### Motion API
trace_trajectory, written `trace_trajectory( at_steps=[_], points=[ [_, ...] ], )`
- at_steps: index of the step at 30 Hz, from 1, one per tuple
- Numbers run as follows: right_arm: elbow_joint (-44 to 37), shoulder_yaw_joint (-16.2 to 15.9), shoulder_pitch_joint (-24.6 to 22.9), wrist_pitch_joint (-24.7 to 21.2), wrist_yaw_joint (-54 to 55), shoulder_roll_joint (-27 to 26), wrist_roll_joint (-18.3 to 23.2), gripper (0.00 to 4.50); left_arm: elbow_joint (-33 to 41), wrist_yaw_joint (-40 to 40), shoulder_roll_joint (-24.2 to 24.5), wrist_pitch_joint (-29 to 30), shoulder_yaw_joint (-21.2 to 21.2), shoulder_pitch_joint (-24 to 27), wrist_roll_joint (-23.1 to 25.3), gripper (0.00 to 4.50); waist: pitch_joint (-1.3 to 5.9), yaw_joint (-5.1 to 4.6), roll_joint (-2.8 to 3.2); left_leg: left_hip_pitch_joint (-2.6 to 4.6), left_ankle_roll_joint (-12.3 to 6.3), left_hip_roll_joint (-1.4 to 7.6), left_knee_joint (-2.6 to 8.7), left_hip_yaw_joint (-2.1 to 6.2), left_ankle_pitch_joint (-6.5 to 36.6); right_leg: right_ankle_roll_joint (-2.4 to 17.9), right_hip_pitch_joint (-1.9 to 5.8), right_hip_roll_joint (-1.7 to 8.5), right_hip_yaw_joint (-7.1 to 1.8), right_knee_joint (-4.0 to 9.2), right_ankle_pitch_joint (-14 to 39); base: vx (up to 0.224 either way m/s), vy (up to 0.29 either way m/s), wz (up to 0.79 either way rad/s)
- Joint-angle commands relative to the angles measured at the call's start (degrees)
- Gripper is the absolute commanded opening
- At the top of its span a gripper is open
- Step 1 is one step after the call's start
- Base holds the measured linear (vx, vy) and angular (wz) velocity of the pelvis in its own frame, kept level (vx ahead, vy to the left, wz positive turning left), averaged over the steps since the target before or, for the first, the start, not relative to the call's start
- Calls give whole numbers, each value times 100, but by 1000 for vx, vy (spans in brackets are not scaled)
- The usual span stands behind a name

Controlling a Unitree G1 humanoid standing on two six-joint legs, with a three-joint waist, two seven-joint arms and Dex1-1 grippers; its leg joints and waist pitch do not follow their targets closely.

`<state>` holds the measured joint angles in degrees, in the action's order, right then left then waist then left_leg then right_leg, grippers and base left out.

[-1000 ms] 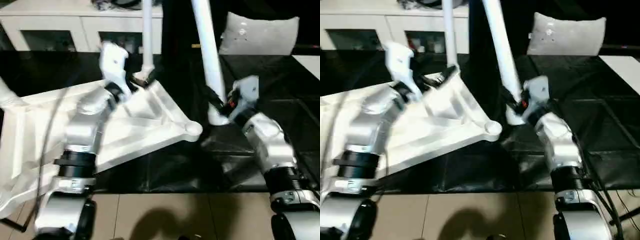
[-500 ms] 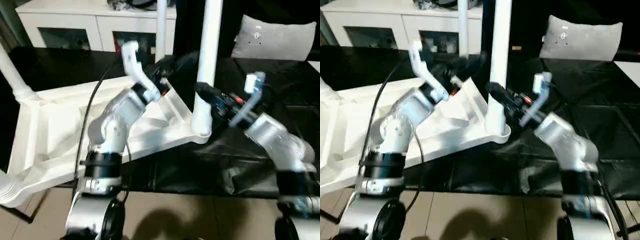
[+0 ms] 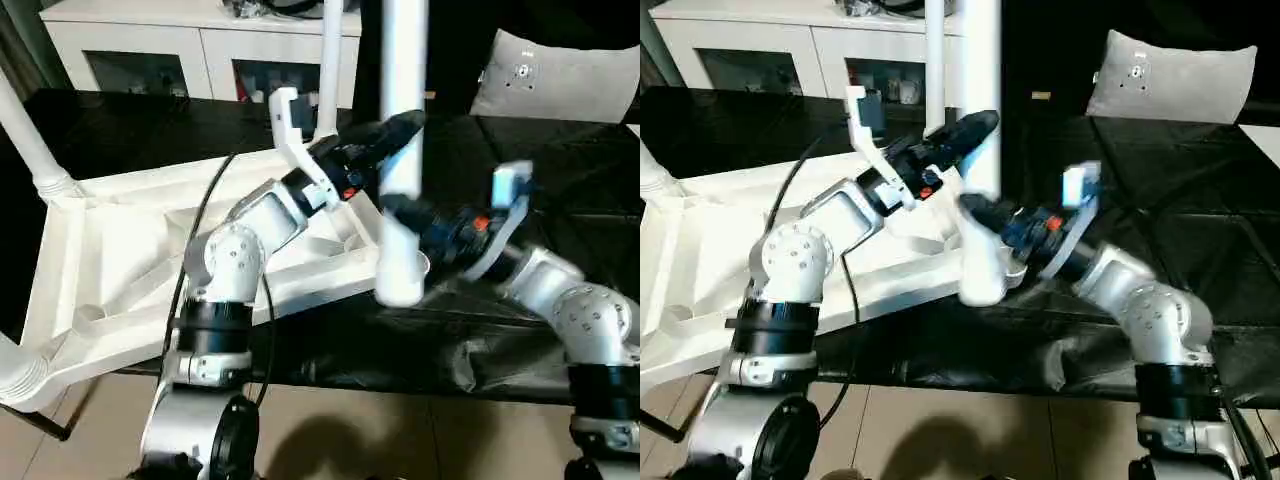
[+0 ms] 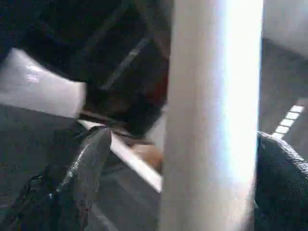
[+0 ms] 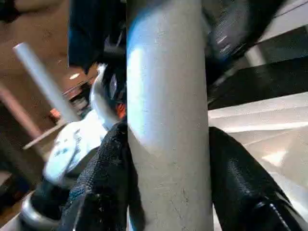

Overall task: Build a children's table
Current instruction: Insert table leg to table base

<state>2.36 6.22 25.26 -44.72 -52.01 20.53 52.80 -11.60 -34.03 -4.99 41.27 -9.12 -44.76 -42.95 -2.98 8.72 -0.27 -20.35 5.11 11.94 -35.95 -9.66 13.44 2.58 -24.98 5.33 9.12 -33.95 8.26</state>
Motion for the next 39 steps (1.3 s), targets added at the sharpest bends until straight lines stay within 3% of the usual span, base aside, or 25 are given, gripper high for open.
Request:
trace_trajectory(
  at_steps=[1,4,12,20,29,34,36,39],
  points=[
    [-185,-45,-20,-39,-82,60,-20,184,222,-170,16,110,128,-16,-152,450,493,40,-8,-84,-440,92,363,32,-267,285,502,333,-325,391,1590,0,0,0],
    [-217,-85,-49,-42,-73,81,-28,184,519,-448,56,112,247,96,-282,415,478,38,-50,-84,-400,85,377,12,-151,316,520,343,-328,418,1697,0,0,0],
    [-217,-76,-72,-37,-136,69,-70,184,743,-841,110,142,206,210,-536,347,467,18,-40,-73,-317,69,388,11,19,37,512,313,-307,478,2035,0,0,0],
    [-237,-55,-79,-31,-146,46,-65,184,641,-767,93,54,118,219,-623,288,479,25,-23,-70,-324,81,383,17,-70,137,513,314,-316,441,1802,0,0,0],
    [-203,-26,-66,20,-105,36,-108,184,527,-649,77,1,25,197,-612,210,478,22,-27,-72,-304,78,385,19,-52,82,513,309,-312,449,1854,0,0,0],
    [-75,-71,-64,224,55,36,-397,184,421,-455,76,-138,18,162,-426,185,473,22,-24,-72,-306,65,383,9,-23,66,512,304,-309,463,1900,0,0,0],
    [-5,-58,-44,315,176,11,-504,239,411,-381,91,-213,49,156,-305,184,476,21,-22,-71,-293,71,386,16,-12,43,508,313,-305,469,1912,0,0,0],
    [187,67,68,575,512,-92,-696,255,412,-174,143,-394,139,139,12,182,479,-1,-17,-71,-236,69,387,23,-43,2,512,309,-304,458,1887,0,0,0]
  ],
)
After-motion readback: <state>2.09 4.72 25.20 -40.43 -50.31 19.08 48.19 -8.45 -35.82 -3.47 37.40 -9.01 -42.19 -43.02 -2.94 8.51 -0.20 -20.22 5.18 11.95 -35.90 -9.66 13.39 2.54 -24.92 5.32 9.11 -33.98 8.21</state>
